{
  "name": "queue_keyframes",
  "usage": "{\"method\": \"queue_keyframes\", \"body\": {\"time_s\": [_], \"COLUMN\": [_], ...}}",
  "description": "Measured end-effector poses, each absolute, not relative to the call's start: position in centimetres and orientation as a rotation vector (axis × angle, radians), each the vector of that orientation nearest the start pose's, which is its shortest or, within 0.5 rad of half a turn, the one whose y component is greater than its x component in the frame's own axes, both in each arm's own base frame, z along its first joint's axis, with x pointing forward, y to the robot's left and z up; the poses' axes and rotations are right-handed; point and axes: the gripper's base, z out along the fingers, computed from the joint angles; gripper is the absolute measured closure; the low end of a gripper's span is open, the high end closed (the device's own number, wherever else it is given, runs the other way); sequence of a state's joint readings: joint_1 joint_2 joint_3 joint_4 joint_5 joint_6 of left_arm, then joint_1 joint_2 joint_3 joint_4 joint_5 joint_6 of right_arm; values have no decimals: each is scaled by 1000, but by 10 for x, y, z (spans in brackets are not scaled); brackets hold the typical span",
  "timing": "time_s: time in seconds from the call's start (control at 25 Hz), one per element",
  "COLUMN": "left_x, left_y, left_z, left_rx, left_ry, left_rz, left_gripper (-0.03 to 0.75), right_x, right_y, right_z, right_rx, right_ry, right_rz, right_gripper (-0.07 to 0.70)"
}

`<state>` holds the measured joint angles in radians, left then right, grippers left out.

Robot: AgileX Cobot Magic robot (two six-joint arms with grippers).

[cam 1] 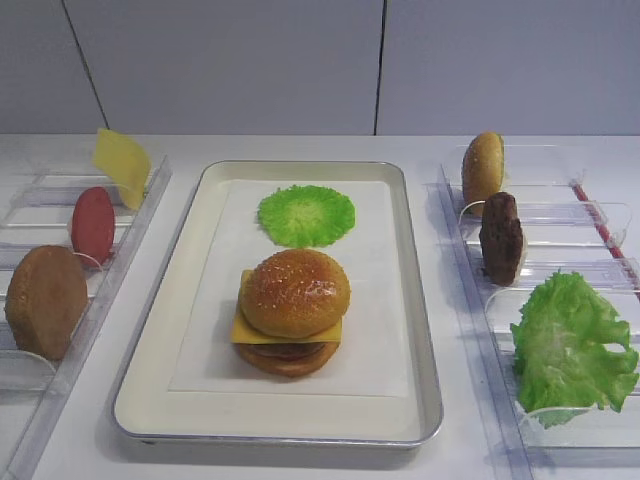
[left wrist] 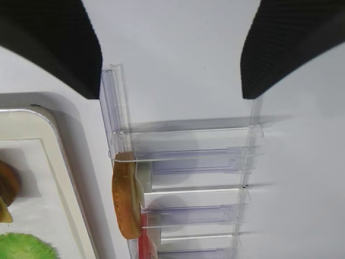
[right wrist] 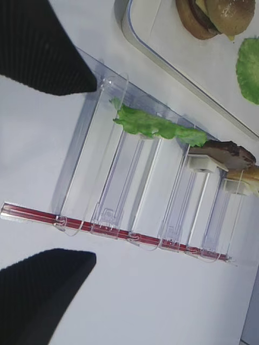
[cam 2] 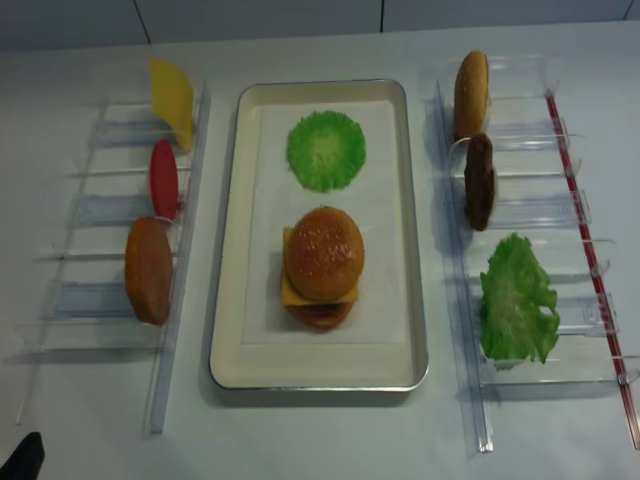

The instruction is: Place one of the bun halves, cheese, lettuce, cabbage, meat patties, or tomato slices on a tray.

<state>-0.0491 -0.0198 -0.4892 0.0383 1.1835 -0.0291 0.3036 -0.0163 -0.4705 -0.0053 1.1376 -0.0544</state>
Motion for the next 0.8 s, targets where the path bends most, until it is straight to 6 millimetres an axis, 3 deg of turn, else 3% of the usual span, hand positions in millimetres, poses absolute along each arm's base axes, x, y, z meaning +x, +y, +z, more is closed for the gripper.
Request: {"method": "queue_keyframes", "body": {"time_s": [0.32, 0.8], "left_x": [-12, -12], "left_y": [4, 4], "left_z": [265, 265], "left_rx": [17, 17], "left_ry": [2157, 2157], "left_rz": [1, 1], "left_gripper": [223, 223], "right_x": [-7, -8], "right_y": [-3, -1], "right_z": [263, 263], "right_rx": [-358, -59], "right_ry": [2107, 2134], "right_rz": [126, -36], "right_gripper": [43, 43]}}
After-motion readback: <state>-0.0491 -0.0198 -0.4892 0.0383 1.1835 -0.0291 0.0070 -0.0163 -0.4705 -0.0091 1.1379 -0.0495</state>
